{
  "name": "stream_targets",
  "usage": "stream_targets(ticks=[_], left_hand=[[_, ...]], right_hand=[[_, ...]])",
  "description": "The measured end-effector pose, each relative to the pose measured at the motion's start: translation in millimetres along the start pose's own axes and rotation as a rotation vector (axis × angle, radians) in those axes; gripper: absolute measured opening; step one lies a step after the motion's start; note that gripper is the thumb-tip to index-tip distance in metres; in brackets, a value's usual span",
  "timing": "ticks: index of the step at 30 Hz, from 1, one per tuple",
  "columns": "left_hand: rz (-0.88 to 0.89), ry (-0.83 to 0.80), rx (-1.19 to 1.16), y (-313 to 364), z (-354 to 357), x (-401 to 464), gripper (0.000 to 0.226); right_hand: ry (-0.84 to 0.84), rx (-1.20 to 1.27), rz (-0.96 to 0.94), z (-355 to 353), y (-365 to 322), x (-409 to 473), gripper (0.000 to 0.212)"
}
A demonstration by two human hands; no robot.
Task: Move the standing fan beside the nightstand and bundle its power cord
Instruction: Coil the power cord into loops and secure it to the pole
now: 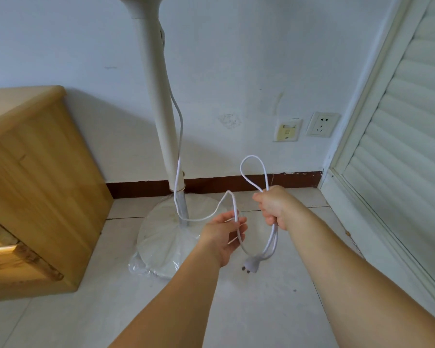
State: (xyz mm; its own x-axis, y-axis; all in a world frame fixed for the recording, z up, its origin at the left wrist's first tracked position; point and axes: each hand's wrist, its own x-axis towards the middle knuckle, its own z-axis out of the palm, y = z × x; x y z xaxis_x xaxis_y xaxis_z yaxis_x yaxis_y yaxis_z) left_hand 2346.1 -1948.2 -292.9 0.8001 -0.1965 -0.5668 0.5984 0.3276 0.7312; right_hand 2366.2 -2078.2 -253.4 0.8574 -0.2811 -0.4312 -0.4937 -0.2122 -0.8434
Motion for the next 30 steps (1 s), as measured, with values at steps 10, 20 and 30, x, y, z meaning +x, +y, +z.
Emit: stream_targets(ticks=[10,20,30], left_hand=[[0.343,-0.085,0.419,9,3,-18,0.034],[0.323,-0.120,0.497,14,-1,-21,0.037],[0.643,0.232,0.971,69,15,16,0.061]], right_hand=[[-0.096,0.408,0.035,6,0,2,0.024],[-0.158,0.564,-0.101,3,0,2,0.020],[-0.399,0.454,-0.356,-21,-14,-16,0.028]])
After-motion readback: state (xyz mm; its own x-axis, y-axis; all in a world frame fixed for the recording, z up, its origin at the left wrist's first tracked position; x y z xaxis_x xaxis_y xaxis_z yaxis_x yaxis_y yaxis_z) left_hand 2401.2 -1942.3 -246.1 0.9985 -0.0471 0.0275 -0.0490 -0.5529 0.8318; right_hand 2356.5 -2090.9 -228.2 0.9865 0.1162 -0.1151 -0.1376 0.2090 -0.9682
